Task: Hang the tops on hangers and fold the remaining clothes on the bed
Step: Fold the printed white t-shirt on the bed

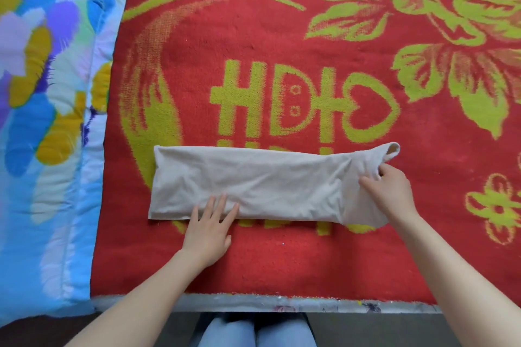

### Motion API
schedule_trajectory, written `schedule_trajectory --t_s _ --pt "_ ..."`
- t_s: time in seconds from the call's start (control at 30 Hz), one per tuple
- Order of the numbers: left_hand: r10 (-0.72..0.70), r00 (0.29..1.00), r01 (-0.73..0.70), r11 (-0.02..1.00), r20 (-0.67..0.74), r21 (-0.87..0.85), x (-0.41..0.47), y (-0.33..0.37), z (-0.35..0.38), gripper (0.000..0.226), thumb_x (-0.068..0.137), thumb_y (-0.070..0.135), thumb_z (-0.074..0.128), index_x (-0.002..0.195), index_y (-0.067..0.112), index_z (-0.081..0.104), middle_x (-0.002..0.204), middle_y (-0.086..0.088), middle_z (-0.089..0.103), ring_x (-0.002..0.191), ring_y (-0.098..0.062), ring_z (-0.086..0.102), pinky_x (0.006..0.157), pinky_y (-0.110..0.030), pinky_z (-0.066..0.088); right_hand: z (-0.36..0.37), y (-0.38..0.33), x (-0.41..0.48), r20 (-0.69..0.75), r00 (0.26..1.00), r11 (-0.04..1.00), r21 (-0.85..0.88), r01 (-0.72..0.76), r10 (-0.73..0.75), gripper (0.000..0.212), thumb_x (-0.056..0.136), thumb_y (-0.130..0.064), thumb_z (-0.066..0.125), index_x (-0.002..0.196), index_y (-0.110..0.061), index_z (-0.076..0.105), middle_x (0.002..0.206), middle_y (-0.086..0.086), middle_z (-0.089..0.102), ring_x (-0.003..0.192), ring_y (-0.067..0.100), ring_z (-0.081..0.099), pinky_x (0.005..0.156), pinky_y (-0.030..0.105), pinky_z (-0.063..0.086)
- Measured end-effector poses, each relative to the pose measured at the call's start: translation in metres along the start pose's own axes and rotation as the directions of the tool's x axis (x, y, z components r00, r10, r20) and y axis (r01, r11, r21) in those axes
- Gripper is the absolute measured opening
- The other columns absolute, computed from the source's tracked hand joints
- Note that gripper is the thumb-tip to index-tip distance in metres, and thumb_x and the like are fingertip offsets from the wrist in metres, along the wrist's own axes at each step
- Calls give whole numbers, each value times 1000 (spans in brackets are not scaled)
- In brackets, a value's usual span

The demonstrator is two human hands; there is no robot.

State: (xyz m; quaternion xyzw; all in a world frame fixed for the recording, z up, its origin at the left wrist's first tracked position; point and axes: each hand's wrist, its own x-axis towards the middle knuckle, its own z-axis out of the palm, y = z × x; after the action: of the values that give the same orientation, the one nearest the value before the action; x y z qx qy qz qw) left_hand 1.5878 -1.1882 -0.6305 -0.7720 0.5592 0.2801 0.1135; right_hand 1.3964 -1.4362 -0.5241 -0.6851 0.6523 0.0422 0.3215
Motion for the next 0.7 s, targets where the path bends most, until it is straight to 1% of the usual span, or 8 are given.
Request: schedule_trajectory --t_s 0.1,0.23,0.3,0.37,0.47,0.57,0.63,0.7 --pt "-78 996 76 997 54 24 -4 5 5 73 94 39 44 151 26 0 157 -10 -11 145 -29 -4 115 -49 10 33 -67 -31 59 980 978 -72 196 -192 34 79 -13 58 60 -15 30 59 0 39 64 25 39 52 38 17" --pt "-65 998 65 998 -22 0 -17 5 15 82 41 35 88 116 12 66 125 -23 57 113 -39 58 82 -52 51 95 -143 -70 291 867 912 56 407 -404 21 84 -16 55 70 -15 40 76 0 49 78 26 47 53 32 25" --pt "-68 994 67 998 -82 -18 -25 2 29 71 29 29 91 95 10 73 99 -18 68 90 -37 67 71 -48 55 130 -158 -85 452 751 869 140 474 -482 15 87 -21 56 100 -12 53 108 9 57 99 29 53 68 32 36" --pt "-74 993 70 996 -88 -53 -36 0 34 65 35 27 89 96 9 73 96 -15 68 87 -34 67 71 -45 56 157 -155 -92 561 644 839 197 506 -520 46 90 -27 57 130 -8 45 131 14 49 119 28 47 90 35 38" --pt "-75 963 53 994 -260 -91 -50 -15 47 40 65 26 60 99 7 72 97 -14 66 88 -30 64 67 -39 54 176 -122 -86 469 713 838 121 533 -521 54 95 -32 50 141 -9 34 144 13 35 134 28 30 108 39 27" --pt "-112 893 70 991 -435 -112 -57 -30 54 45 73 21 38 108 10 64 103 -14 58 91 -30 59 70 -39 47 178 -72 -76 243 796 781 -179 599 -555 44 89 -21 52 131 -7 48 135 18 45 127 33 39 96 45 43" --pt "-109 850 83 994 -516 -73 -55 -33 53 48 74 19 37 119 14 51 118 -16 49 106 -33 51 82 -43 40 182 -41 -73 197 736 658 -343 670 -647 49 69 -20 67 115 -8 56 120 21 57 118 35 45 80 45 52" --pt "-72 825 89 996 -561 3 -45 -38 51 56 73 17 37 128 16 43 133 -16 40 119 -34 41 93 -47 34 189 -19 -68 297 666 523 -436 732 -685 67 54 -24 78 114 -13 52 123 21 57 119 34 40 87 46 44"
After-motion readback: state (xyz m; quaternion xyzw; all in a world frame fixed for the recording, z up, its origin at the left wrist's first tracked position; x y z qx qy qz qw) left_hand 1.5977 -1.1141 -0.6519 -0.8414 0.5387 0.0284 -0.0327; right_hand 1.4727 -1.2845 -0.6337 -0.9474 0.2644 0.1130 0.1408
